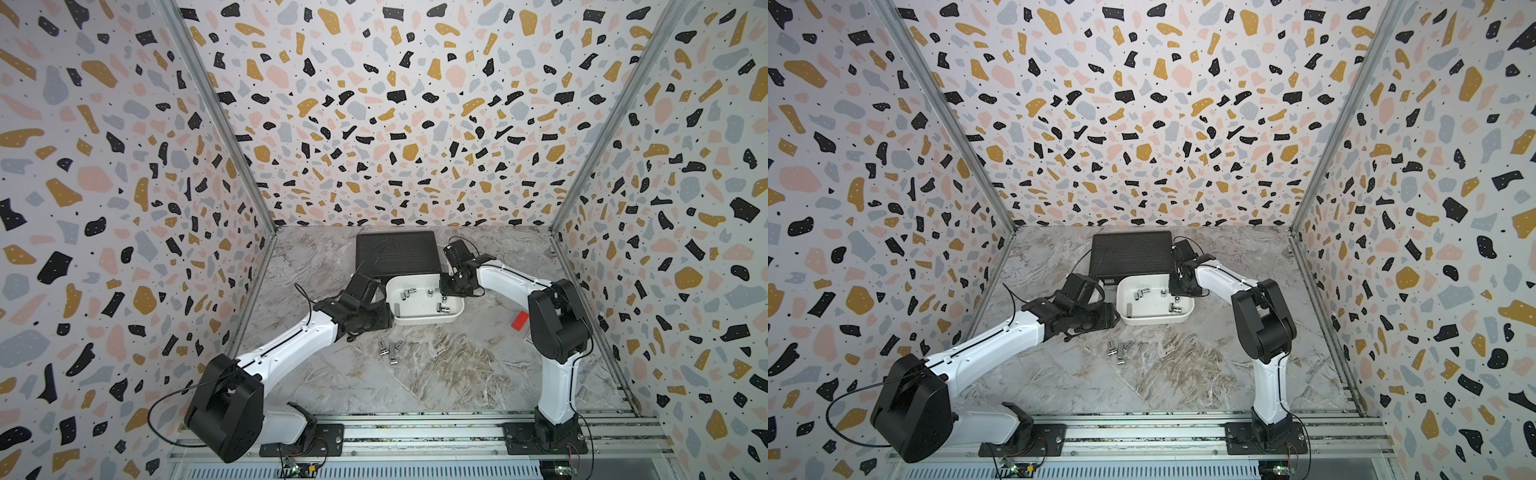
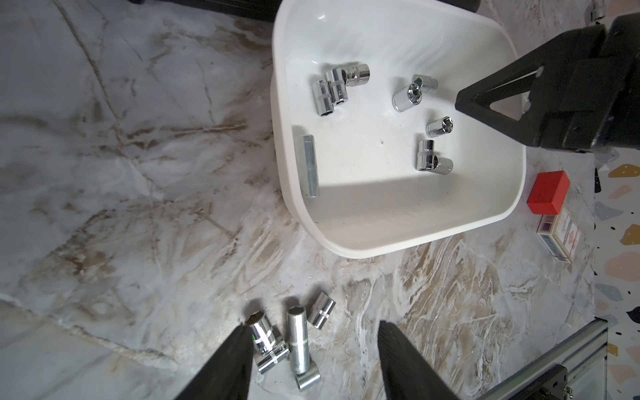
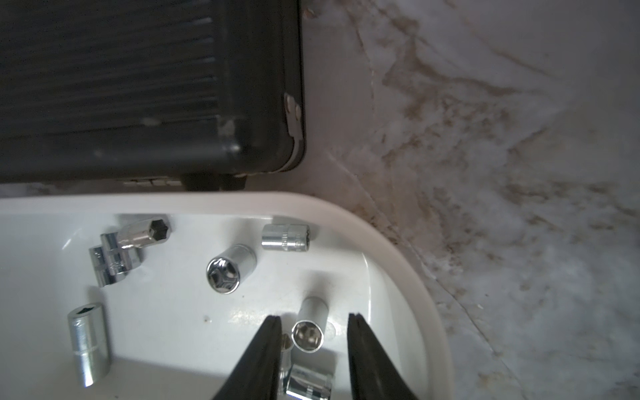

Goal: Put the socket on the desktop into the storage box
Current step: Place the socket head in the storage box, then pick up the socket head at the center of the board.

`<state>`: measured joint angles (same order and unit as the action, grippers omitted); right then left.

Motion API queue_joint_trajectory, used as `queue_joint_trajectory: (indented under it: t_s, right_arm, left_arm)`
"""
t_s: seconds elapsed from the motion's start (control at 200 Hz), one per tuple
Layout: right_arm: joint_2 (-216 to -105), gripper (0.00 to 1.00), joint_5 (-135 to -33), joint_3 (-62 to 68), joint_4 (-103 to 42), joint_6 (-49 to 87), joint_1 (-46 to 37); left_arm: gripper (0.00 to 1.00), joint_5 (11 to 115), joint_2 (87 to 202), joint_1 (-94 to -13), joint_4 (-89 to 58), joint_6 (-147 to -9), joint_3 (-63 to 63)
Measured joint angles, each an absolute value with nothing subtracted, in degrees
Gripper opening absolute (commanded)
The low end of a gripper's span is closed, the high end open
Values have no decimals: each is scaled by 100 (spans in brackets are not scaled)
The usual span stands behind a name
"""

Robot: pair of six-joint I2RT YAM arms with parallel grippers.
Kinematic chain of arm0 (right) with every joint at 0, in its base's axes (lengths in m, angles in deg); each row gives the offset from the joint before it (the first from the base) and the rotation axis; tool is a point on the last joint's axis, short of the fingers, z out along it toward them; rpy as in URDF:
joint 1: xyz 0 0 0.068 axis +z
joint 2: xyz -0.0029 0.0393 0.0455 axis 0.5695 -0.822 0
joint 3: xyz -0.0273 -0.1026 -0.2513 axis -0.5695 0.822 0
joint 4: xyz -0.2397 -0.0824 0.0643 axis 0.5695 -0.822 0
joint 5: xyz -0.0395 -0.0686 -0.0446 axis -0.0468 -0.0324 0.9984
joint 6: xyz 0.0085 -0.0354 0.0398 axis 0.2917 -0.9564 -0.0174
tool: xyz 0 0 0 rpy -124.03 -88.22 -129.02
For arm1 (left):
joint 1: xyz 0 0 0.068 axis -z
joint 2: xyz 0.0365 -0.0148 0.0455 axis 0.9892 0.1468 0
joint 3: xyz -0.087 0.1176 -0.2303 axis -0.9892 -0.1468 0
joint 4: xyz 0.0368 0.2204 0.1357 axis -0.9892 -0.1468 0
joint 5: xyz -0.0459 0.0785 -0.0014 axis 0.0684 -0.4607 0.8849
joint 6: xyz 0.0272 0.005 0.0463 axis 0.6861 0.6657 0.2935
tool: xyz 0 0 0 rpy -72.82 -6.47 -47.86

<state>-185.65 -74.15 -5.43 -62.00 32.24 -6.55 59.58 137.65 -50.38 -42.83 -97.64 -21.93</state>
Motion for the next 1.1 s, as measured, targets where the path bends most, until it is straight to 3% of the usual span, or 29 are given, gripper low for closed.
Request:
queue_joint_trajectory:
  t_s: [1.096]
  right_arm:
    - [-16178,37,-8823,1221,-6141,2940,-620]
  left_arm:
    - [60,6139,13722,-5040,-5337,-8999,-1920]
